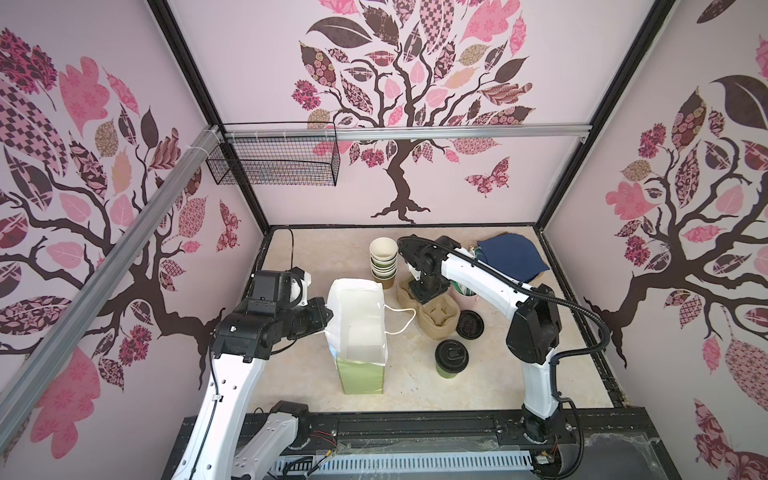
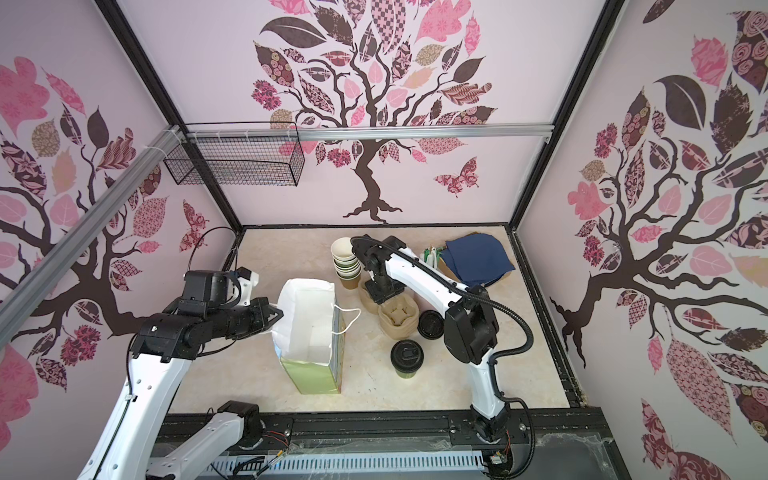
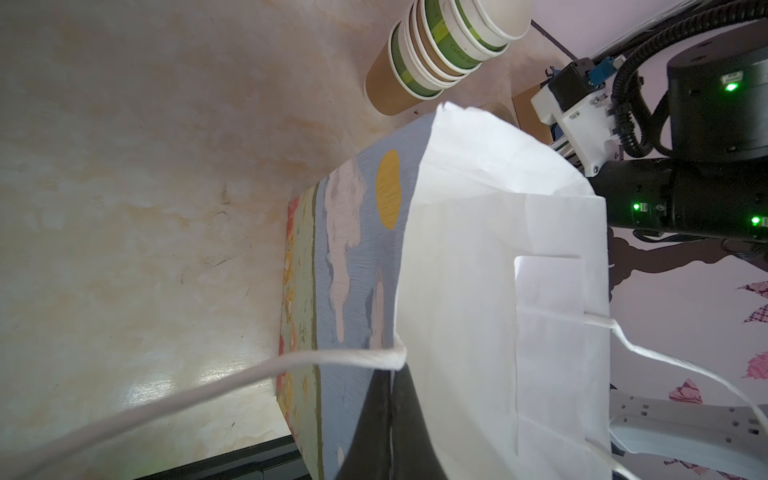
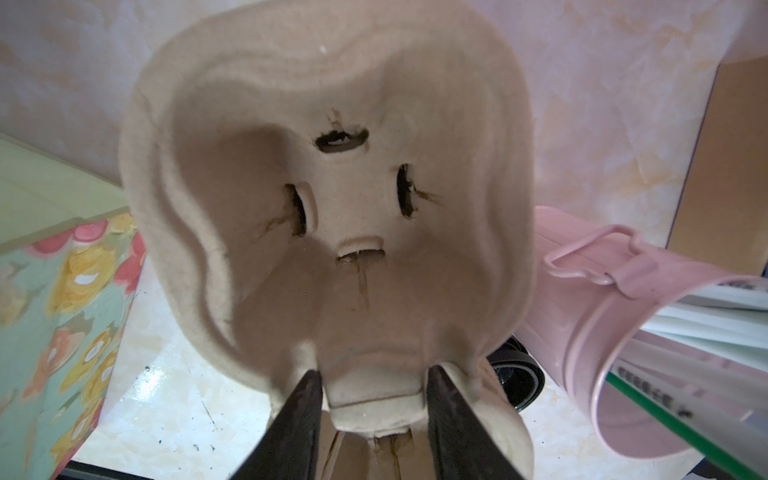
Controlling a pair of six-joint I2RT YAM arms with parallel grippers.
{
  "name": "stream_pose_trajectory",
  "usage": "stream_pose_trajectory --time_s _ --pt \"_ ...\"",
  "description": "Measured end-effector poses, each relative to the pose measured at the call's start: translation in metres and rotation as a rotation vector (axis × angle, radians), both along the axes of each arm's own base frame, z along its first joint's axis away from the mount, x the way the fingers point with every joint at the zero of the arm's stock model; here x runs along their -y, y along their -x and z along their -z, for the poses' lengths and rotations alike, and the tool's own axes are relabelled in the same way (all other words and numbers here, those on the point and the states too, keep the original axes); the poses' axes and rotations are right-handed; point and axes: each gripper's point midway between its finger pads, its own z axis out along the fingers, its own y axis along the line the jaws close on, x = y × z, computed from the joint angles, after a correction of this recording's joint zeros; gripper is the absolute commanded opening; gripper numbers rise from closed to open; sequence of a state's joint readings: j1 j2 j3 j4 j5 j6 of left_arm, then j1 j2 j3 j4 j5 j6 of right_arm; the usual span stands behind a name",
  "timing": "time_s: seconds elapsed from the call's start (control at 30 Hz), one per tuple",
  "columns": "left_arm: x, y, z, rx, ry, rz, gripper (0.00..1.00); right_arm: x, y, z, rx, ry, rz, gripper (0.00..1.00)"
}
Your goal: Pack the takeout coffee
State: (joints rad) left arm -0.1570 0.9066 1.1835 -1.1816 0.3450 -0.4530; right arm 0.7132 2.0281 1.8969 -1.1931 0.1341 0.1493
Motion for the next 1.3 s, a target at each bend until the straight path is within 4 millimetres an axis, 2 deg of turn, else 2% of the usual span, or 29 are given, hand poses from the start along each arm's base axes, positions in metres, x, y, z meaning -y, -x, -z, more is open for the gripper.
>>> stream_pose_trajectory --time_s 0.6,0.93,1.3 --pt "0.0003 -0.0018 -0.0015 0.010 0.002 0.000 0.00 0.0009 0.0009 -0.0003 -0.004 0.003 0.001 0.40" --pt "0.0004 -0.0027 -0.0021 0.013 0.003 -0.001 0.00 0.0017 0.0020 -0.0070 -0.005 0.003 0.007 0.41" --pt "0.0004 -0.0027 -0.0021 0.013 0.003 -0.001 0.00 0.0018 0.0024 -0.0068 -0.008 0.003 0.008 0.48"
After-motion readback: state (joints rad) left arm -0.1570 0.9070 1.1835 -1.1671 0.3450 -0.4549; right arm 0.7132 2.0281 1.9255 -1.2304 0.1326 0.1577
